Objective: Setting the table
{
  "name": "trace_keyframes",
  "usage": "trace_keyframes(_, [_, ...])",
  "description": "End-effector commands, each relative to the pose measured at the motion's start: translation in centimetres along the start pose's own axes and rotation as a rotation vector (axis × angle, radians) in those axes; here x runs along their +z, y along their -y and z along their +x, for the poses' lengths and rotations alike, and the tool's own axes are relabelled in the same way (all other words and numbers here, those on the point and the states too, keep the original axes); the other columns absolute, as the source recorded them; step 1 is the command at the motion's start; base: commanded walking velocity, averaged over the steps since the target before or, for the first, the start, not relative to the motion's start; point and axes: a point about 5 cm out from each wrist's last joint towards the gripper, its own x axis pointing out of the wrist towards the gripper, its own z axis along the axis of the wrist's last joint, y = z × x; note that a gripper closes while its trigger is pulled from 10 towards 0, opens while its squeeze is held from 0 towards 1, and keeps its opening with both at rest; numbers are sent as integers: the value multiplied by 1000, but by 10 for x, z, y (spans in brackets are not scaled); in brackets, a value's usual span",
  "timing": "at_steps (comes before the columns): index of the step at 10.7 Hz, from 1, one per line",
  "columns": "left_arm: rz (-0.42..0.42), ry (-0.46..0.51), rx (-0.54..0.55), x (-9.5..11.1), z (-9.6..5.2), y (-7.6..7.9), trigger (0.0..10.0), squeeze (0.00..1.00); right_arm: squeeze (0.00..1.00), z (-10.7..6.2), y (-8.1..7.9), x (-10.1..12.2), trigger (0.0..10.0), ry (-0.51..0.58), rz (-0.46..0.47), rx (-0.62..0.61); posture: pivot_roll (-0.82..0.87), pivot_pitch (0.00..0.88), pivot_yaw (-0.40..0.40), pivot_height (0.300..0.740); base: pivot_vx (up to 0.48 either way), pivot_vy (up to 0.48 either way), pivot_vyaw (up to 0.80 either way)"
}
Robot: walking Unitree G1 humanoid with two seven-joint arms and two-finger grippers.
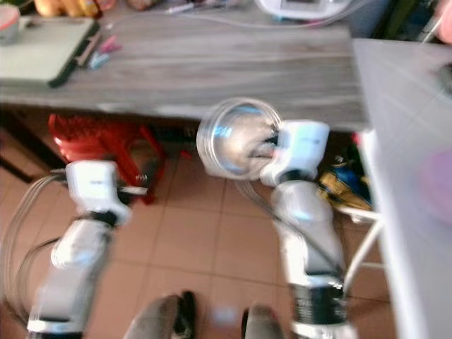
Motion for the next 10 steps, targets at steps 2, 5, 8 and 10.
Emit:
trace_keyframes(2, [-5, 0, -20, 0, 0, 7, 10000, 0, 0, 1, 10, 2, 0, 15, -12, -30, -37, 209, 52, 740, 349, 330, 0])
trace_keyframes(5, [28, 23, -57, 2, -3, 13, 10000, 0, 0, 5, 16, 0, 10000, 8, -13, -91, -31, 207, 53, 740, 425, 109, 0])
trace_keyframes(8, [29, 36, -78, 3, -3, 17, 10000, 0, 0, 5, 37, -11, 10000, -56, 68, -271, -31, 209, 54, 740, 454, 0, 0])
trace_keyframes(10, [-8, 40, -89, 5, -5, 20, 10000, 0, 0, 4, 41, -16, 10000, -86, 98, -330, -28, 216, 56, 740, 0, 0, 0])
